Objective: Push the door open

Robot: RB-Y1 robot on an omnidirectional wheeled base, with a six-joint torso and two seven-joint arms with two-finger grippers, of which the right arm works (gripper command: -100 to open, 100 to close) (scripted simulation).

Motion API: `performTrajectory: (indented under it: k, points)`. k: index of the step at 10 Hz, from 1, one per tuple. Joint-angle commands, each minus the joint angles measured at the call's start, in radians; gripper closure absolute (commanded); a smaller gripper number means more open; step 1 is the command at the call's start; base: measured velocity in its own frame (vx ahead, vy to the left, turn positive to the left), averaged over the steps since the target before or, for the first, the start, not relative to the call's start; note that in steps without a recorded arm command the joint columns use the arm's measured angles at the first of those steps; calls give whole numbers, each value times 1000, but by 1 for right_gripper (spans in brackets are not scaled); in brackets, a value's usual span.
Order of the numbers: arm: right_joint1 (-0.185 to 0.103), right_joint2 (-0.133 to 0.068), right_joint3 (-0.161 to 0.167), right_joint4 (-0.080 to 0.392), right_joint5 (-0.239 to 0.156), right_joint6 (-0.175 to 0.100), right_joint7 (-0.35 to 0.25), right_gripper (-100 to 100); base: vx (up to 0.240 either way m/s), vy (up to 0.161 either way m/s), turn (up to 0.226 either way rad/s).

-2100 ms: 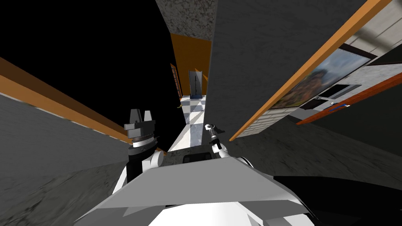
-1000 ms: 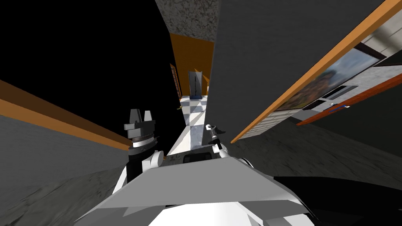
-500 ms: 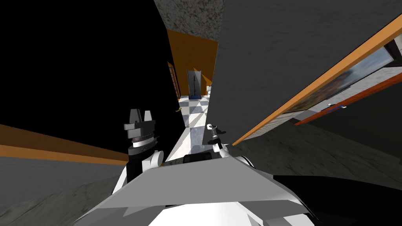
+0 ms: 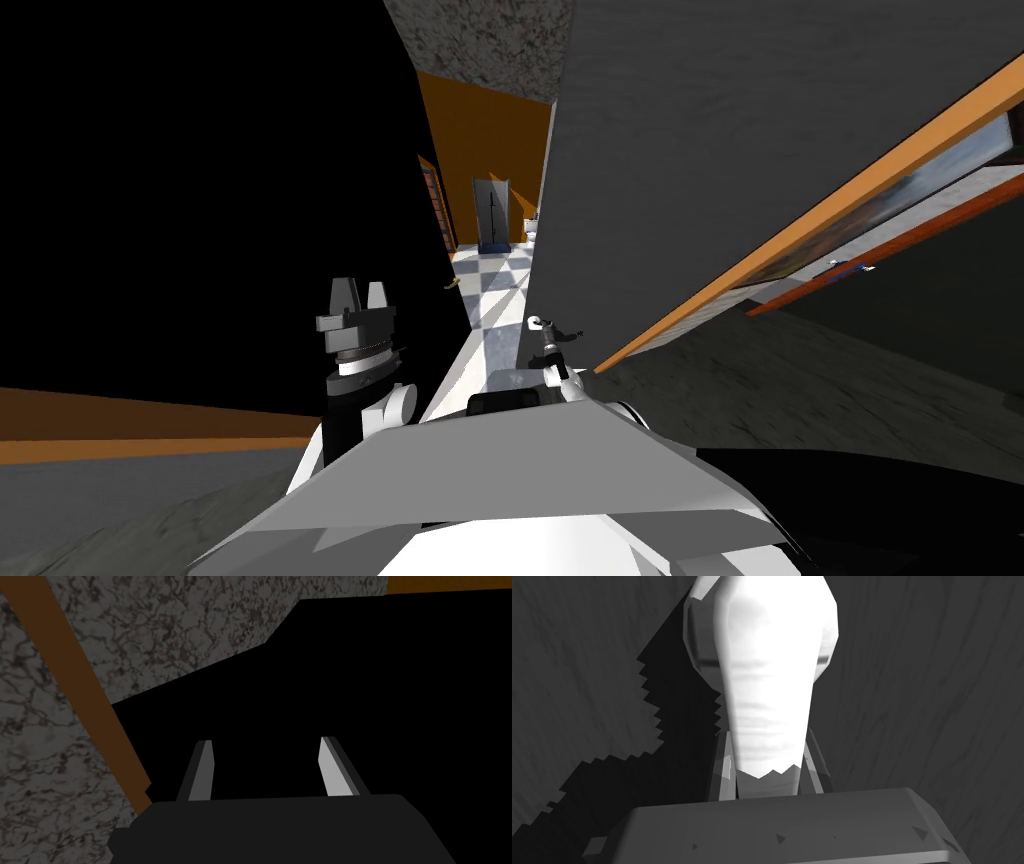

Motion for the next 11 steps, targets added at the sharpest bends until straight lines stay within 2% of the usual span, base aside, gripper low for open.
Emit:
performTrajectory:
  k: [1, 5, 6, 11]
  points:
    - [-11, -11, -32, 9, -16, -11, 19, 100, 185, 71, -99]
    - [-14, -3, -73, 13, -39, -10, 48, 100, 177, 81, -81]
    - [-14, -3, -73, 13, -39, -10, 48, 100, 124, 46, -58]
    - [-18, 19, -129, 19, -70, -9, 88, 100, 182, 78, -88]
